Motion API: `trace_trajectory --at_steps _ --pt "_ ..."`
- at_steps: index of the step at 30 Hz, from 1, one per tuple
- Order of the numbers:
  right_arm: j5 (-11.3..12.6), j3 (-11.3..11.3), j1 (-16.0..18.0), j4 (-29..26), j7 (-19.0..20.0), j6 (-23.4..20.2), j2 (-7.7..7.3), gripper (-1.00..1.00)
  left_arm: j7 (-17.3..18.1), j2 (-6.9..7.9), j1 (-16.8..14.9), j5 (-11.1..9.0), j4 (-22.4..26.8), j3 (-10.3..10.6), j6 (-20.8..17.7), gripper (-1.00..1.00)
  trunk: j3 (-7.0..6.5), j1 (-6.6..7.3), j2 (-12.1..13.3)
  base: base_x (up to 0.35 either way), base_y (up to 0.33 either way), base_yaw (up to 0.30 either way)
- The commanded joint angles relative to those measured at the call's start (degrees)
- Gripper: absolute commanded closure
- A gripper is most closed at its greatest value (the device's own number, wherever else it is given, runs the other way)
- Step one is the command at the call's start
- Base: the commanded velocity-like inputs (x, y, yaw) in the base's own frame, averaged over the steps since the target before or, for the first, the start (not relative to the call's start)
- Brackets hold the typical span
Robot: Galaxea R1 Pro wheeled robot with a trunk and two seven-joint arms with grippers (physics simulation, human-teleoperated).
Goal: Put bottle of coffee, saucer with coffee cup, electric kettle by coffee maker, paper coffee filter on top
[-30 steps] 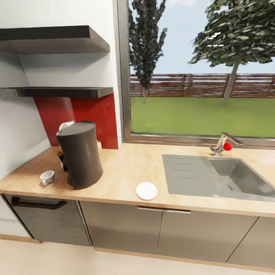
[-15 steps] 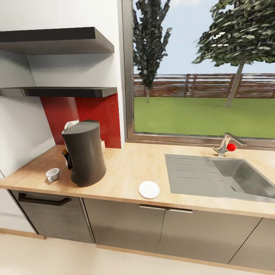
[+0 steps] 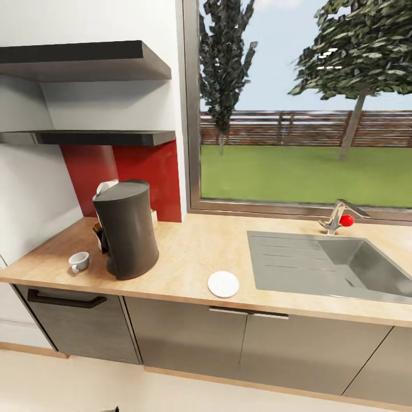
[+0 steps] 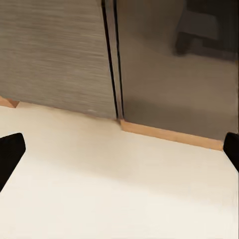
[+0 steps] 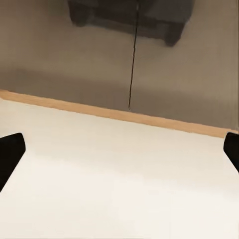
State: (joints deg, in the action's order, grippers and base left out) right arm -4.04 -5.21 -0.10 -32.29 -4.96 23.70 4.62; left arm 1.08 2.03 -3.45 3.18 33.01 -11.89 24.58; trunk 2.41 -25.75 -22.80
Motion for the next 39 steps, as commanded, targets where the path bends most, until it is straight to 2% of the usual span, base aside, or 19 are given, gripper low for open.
trace_trajectory --at_steps 1,2,5,9,11,12,14,16,17,20,25,28,30,31,33,35,38,39 --pt "-0.37 -1.03 0.0 -0.26 -0.52 0.42 0.28 -1.0 0.18 -0.1 -0.2 0.4 -0.03 0.04 0.29 -1.0 0.12 -0.03 -0.12 0.0 0.0 0.0" --pt "-0.37 -2.73 0.04 -0.75 -0.52 1.12 0.94 -1.0 0.3 -0.19 -0.5 0.48 0.06 0.8 0.47 -1.0 0.12 -0.03 -0.12 0.0 0.0 0.0" --pt "-0.36 -5.96 0.17 -3.12 -0.56 1.98 2.47 -1.0 0.44 -0.37 -1.76 0.25 0.86 2.59 1.71 -1.0 0.12 -0.03 -0.12 0.0 0.0 0.0" --pt "-0.36 -7.38 0.31 -7.81 -0.57 2.29 3.5 -1.0 1.01 -0.35 -4.47 -0.34 4.11 3.4 3.13 -1.0 0.12 -0.03 -0.12 0.0 0.0 0.0" --pt "-0.32 -7.72 0.36 -12.19 -0.57 2.36 3.77 -1.0 3.3 -0.1 -7.18 -1.07 7.04 3.56 3.12 -1.0 0.12 -0.03 -0.12 0.0 0.0 0.0" --pt "-0.28 -7.86 0.44 -20.94 -0.64 2.29 3.89 -1.0 10.4 0.24 -12.56 -4.41 9.88 3.62 0.95 -1.0 0.12 -0.03 -0.12 0.0 0.0 0.0" --pt "-0.27 -7.88 0.44 -24.12 -0.65 2.25 3.9 -1.0 13.35 0.35 -14.35 -5.92 10.71 3.55 -1.02 -1.0 0.12 -0.03 -0.12 0.0 0.0 0.0" --pt "-0.27 -7.88 0.44 -25.48 -0.66 2.21 3.9 -1.0 14.67 0.38 -15.05 -6.57 11.17 3.49 -1.9 -1.0 0.12 -0.03 -0.12 0.0 0.0 0.0" --pt "-0.27 -7.91 0.45 -30.62 -0.66 2.16 3.9 -1.0 17.2 0.48 -16.18 -8.71 14.26 3.4 -4.2 -1.0 0.12 -0.03 -0.12 0.0 0.0 0.0" --pt "-0.24 -7.96 0.45 -35.03 -0.66 2.08 3.9 -1.0 18.01 0.43 -16.61 -9.84 18.07 3.44 -7.96 -1.0 0.12 -0.03 -0.12 0.0 0.0 0.0" --pt "-0.19 -7.96 0.47 -40.94 -0.71 1.87 3.9 -1.0 18.37 -0.18 -16.8 -10.26 25.37 3.82 -14.7 -1.0 0.12 -0.03 -0.12 0.0 0.0 0.0" --pt "-0.15 -7.95 0.48 -43.22 -0.74 0.95 3.9 -1.0 18.4 -0.4 -17.04 -10.29 28.05 3.88 -18.72 -1.0 0.12 -0.03 -0.12 0.0 0.0 0.0" --pt "-0.11 -7.97 0.55 -45.46 -0.75 -2.15 3.9 -1.0 18.42 -0.5 -18.56 -10.29 29.63 3.94 -23.57 -1.0 0.12 -0.03 -0.12 0.0 0.0 0.0" --pt "-0.11 -7.97 0.6 -45.91 -0.73 -3.1 3.9 -1.0 18.43 -0.49 -19.05 -10.3 29.76 3.95 -24.63 -1.0 0.12 -0.03 -0.12 0.0 0.0 0.0" --pt "-0.04 -7.91 1.83 -48.06 -0.68 -9.79 3.9 -1.0 18.46 -0.33 -22.49 -10.19 29.81 3.97 -31.4 -1.0 0.12 -0.03 -0.12 0.0 0.0 0.0" --pt "-0.02 -7.9 3.58 -48.72 -0.71 -14.05 3.9 -1.0 18.45 -0.21 -24.98 -10.07 29.67 3.98 -36.26 -1.0 0.12 -0.03 -0.12 0.0 0.0 0.0" --pt "0.0 -7.74 7.42 -48.96 -0.74 -20.93 3.9 -1.0 18.44 -0.05 -28.58 -9.89 29.67 3.98 -43.36 -1.0 0.12 -0.03 -0.12 0.0 0.0 0.0" --pt "0.07 -7.57 11.46 -48.87 -0.75 -28.15 3.9 -1.0 18.44 -0.08 -31.42 -9.83 29.72 4.01 -48.2 -1.0 0.12 -0.03 -0.12 0.0 0.0 0.0"
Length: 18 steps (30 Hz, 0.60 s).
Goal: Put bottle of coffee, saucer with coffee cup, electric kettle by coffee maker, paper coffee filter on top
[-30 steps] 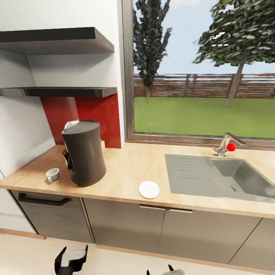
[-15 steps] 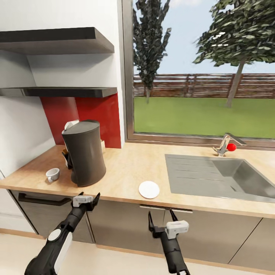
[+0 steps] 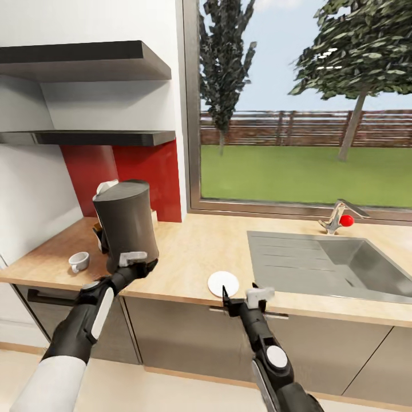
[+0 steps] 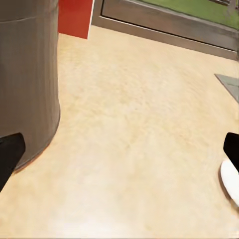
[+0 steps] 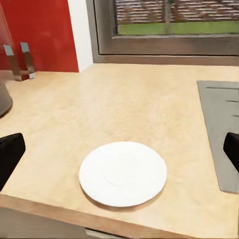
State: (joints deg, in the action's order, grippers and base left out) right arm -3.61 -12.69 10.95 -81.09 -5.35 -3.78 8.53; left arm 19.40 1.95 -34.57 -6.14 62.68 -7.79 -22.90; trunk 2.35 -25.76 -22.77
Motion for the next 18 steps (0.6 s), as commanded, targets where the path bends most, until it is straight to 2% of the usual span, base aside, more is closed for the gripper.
trace_trajectory --at_steps 1,3,6,9,10,15,18 --pt "-0.15 -0.04 2.07 -0.06 -0.36 -3.61 -0.01 -1.0 0.09 -0.07 -1.5 -0.49 0.01 -0.05 -2.52 -1.0 0.17 -0.03 -0.15 0.0 0.0 0.0" --pt "1.62 0.0 5.22 -0.03 -0.36 -9.16 -0.01 -1.0 0.05 -0.2 -4.09 -0.41 -0.15 0.81 -6.89 -1.0 0.17 -0.03 -0.15 0.0 0.0 0.0" --pt "7.33 0.12 8.92 0.09 -0.24 -16.5 -0.2 -1.0 0.09 0.03 -7.17 -0.42 -0.79 4.43 -13.68 -1.0 0.17 -0.03 -0.15 0.0 0.0 0.0" --pt "11.09 0.28 11.54 0.31 -0.2 -21.54 -0.44 -1.0 0.06 0.1 -9.63 -0.55 -1.88 6.72 -16.59 -1.0 0.17 -0.03 -0.15 0.0 0.0 0.0" --pt "12.32 0.56 13.03 0.23 -0.19 -24.93 -0.63 -1.0 0.06 0.34 -10.72 -0.82 -2.56 7.3 -17.41 -1.0 0.17 -0.03 -0.15 0.0 0.0 0.0" --pt "12.75 0.55 13.51 0.39 -0.19 -26.2 -0.75 -1.0 0.37 0.69 -10.64 -0.96 -3.17 7.05 -17.87 -1.0 0.17 -0.03 -0.15 0.0 0.0 0.0" --pt "12.81 0.61 13.53 0.37 -0.19 -26.33 -0.85 -1.0 3.51 0.82 -10.71 -0.89 -4.31 7.07 -18.34 -1.0 0.17 -0.03 -0.15 0.0 0.0 0.0"
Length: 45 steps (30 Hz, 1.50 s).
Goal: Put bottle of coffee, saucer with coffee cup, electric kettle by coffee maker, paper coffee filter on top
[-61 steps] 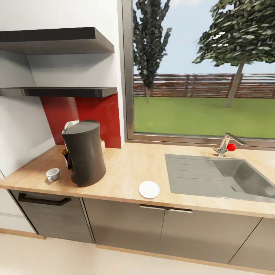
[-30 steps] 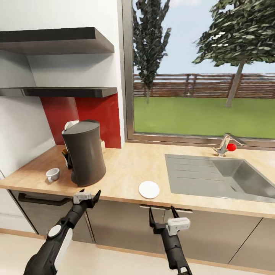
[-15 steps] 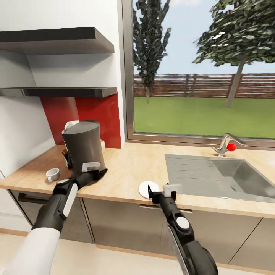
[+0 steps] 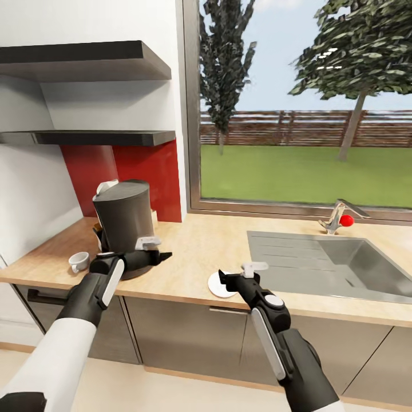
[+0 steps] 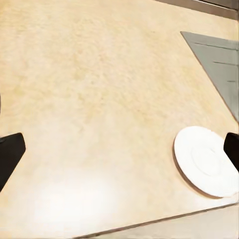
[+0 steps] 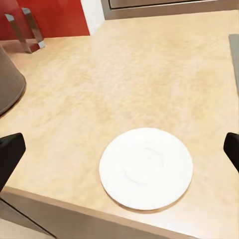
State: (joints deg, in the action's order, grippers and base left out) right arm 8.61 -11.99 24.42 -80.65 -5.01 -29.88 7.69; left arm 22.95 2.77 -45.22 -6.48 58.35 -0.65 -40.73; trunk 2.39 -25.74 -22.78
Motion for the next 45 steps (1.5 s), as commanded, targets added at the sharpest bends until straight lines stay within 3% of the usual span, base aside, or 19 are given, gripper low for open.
trace_trajectory --at_steps 1,5,10,12,18,21,24,29,33,37,45 --pt "0.61 0.1 0.09 -0.16 -0.53 -0.31 -0.47 -1.0 5.32 0.76 -0.21 -0.25 -1.41 -0.06 -0.61 -1.0 0.14 -0.04 -0.14 0.0 0.0 0.0" --pt "1.18 2.31 0.08 -0.06 0.42 -0.35 -2.82 -1.0 9.49 2.39 0.1 0.05 -2.35 -0.06 -0.4 -1.0 0.14 -0.04 -0.14 0.0 0.0 0.0" --pt "4.71 5.56 0.1 3.79 12.03 -0.77 -3.85 -1.0 10.23 2.75 0.62 0.28 -2.45 0.02 0.24 -1.0 0.14 -0.04 -0.14 0.0 0.0 0.0" --pt "5.03 6.41 0.1 5.71 13.14 -2.36 -3.9 -1.0 10.26 2.72 0.65 0.27 -2.45 -0.03 0.26 -1.0 0.14 -0.04 -0.14 0.066 0.0 0.0" --pt "5.18 6.69 0.1 6.45 13.46 -4.79 -3.86 -1.0 9.76 2.51 0.66 0.24 -2.53 0.21 0.22 -1.0 0.14 -0.04 -0.14 0.279 0.0 0.0" --pt "5.13 6.71 0.1 6.55 13.4 -5.08 -3.88 -1.0 7.88 2.28 0.66 0.16 -2.76 0.34 0.26 -1.0 0.14 -0.04 -0.14 0.33 0.0 0.0" --pt "5.11 6.72 0.1 6.69 13.37 -5.24 -3.85 -1.0 5.94 2.07 0.66 -0.02 -4.43 0.31 0.24 -1.0 0.14 -0.04 -0.14 0.296 0.0 0.0" --pt "5.1 6.67 0.1 6.79 13.36 -5.27 -3.83 -1.0 6.03 1.82 0.66 -0.47 -7.13 0.3 0.2 -1.0 0.14 -0.04 -0.14 0.099 0.0 0.0" --pt "5.1 6.64 0.1 6.74 13.36 -5.28 -3.83 -1.0 6.4 -0.24 0.66 -0.56 -8.36 0.29 0.11 -1.0 0.14 -0.04 -0.14 0.012 0.0 0.0" --pt "5.04 6.65 0.1 6.32 13.32 -6.84 -3.82 -1.0 8.12 -1.2 0.62 -0.56 -10.66 0.24 -0.08 -1.0 0.14 -0.04 -0.14 0.001 0.0 0.0" --pt "4.93 6.65 0.1 3.95 13.36 -10.99 -3.86 -1.0 14.23 -0.94 0.26 -0.58 -12.17 0.35 -0.58 -1.0 0.14 -0.04 -0.14 0.0 0.0 0.0"
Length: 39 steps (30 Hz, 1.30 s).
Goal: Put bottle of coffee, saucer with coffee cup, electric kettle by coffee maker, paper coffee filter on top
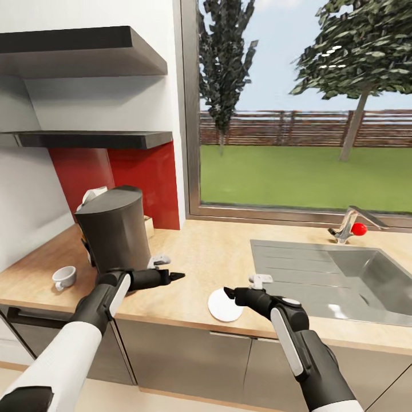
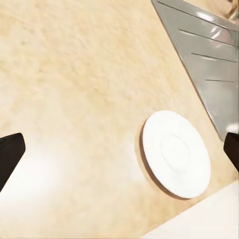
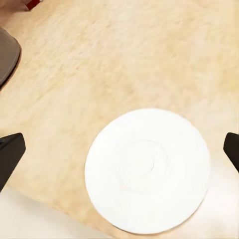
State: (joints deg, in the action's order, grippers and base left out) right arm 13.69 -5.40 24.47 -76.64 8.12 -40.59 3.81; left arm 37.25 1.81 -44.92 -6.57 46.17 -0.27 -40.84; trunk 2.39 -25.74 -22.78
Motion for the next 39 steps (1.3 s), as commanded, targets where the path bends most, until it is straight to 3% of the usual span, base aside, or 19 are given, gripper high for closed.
trace_trajectory --at_steps 1,8,18,32,39 --pt "-0.2 0.05 0.05 -0.13 0.21 -0.34 0.0 -1.0 0.55 0.05 -0.06 -0.51 0.0 -0.11 -0.5 -1.0 0.14 -0.04 -0.14 0.0 0.0 0.0" --pt "-0.58 -0.14 0.05 -0.12 0.14 -0.47 -0.03 -1.0 3.83 0.21 -0.08 -0.47 -0.02 -0.17 -0.56 -1.0 0.11 -0.04 -0.14 0.0 0.0 -0.056" --pt "-0.68 -0.14 -0.03 2.67 0.15 -0.49 -0.04 -1.0 3.74 -0.14 0.09 -0.11 0.07 -0.33 -0.32 -1.0 -0.09 -0.04 -0.14 0.0 0.0 -0.21" --pt "-0.42 -0.73 -0.03 7.25 0.23 -0.5 0.13 -1.0 3.53 0.28 0.31 -0.1 -0.86 -0.48 -0.29 -1.0 -0.11 -0.04 -0.14 0.132 0.0 -0.012" --pt "-0.41 -0.75 -0.03 8.05 0.28 -0.51 0.14 -1.0 3.53 -0.22 0.35 -0.15 -0.97 -0.44 -0.29 -1.0 -0.11 -0.04 -0.14 0.161 0.0 0.0"
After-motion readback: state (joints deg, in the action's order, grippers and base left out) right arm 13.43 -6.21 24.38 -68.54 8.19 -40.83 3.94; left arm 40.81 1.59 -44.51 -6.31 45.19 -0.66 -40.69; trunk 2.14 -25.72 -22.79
